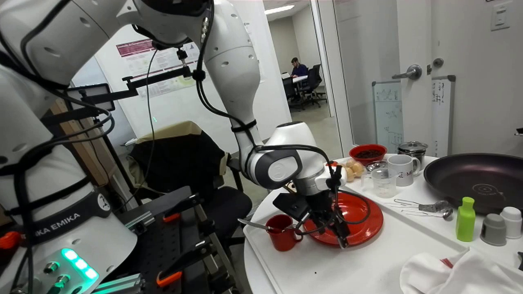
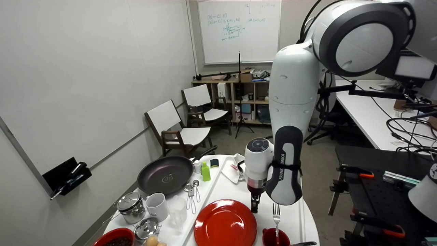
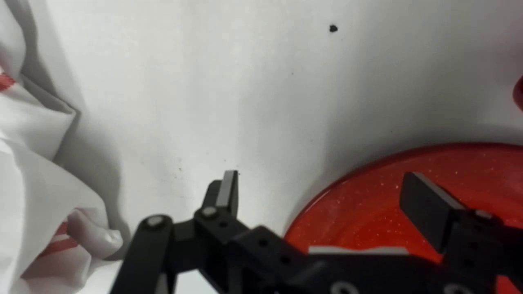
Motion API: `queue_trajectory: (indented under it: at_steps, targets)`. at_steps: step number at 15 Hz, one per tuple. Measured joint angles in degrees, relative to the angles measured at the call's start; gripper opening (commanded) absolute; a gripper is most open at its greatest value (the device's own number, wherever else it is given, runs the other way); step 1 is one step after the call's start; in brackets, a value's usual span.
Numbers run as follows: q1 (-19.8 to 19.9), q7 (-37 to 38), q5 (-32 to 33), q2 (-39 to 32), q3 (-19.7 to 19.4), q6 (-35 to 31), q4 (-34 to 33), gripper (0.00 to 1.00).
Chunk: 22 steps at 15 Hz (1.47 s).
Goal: Move the red plate to the left
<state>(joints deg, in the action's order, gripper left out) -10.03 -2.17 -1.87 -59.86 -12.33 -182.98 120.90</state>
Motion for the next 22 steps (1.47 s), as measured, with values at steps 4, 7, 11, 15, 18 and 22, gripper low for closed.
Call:
queue_trajectory:
  at_steps: [4, 7, 11, 15, 18, 22]
  targets:
    - [-2.9, -0.1, 0.0, 3.9, -3.0, -8.0, 9.7, 1.00]
    - [-3.4, -1.3, 0.0, 6.8, -4.3, -15.3, 17.3, 1.00]
    - [-4.0, -4.7, 0.0, 12.4, -6.3, -15.7, 21.6, 1.00]
    - [-4.3, -8.6, 0.0, 18.9, -7.8, -15.6, 25.3, 1.00]
    - [-4.5, -10.6, 0.0, 22.1, -8.1, -15.4, 28.4, 1.00]
    - [-4.9, -11.0, -0.1, 22.8, -8.0, -15.1, 32.6, 1.00]
